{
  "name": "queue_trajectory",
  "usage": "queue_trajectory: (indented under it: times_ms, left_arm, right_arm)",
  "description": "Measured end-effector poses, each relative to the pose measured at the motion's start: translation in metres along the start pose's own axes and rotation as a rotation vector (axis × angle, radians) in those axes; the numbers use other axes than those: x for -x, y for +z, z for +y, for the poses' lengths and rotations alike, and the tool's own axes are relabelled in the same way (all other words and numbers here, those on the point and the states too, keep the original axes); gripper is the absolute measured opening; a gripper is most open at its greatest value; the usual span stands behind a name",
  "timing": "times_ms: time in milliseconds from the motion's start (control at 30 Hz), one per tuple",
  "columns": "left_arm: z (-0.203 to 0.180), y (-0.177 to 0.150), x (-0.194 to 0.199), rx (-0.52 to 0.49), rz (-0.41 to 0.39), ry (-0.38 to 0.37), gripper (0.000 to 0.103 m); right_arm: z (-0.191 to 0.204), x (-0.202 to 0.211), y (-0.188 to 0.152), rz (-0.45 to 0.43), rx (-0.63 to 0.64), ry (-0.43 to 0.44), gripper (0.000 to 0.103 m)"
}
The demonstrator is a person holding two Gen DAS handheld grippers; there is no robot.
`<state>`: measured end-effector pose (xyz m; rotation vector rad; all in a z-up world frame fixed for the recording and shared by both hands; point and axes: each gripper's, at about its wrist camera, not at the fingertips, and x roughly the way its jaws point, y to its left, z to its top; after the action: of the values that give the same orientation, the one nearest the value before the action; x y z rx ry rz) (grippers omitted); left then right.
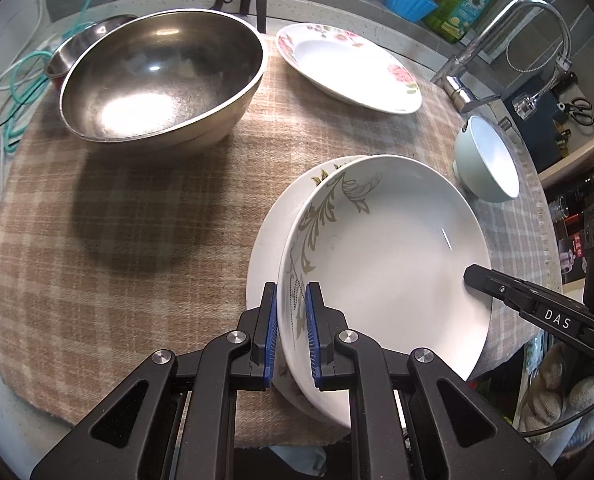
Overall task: Organize plates and bowls
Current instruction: 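Lift the gold-leaf plate onto the pink-flower deep plate and open both grippers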
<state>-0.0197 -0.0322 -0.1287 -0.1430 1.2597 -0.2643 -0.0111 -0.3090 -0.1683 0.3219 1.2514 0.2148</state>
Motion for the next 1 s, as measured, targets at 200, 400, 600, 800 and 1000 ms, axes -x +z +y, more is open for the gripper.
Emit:
queue_trajectory:
  times_ms: [200,400,600,800,1000]
  left_arm:
    - [-0.002,0.003,-0.004,-0.002,0.002,0.006,0.012]
    - [-0.003,0.003,-0.006,-0.004,0.0,0.021,0.012]
    - [-0.005,0.002,-0.006,-0.015,-0.003,0.031,0.012]
    - [-0.007,0.003,-0.007,-0.025,-0.008,0.043,0.012]
    - [-0.01,0.001,-0.007,-0.045,-0.016,0.063,0.012]
  right_arm:
    - [-0.001,-0.001,0.0,0.0,0.003,0.0,0.007]
    - [0.003,-0.003,0.001,0.002,0.023,-0.017,0.008]
    - [0.008,-0.005,0.001,0.006,0.039,-0.042,0.009]
    - [0.012,-0.005,0.0,0.0,0.054,-0.069,0.011]
    - [0.015,-0.005,-0.001,-0.007,0.081,-0.107,0.013]
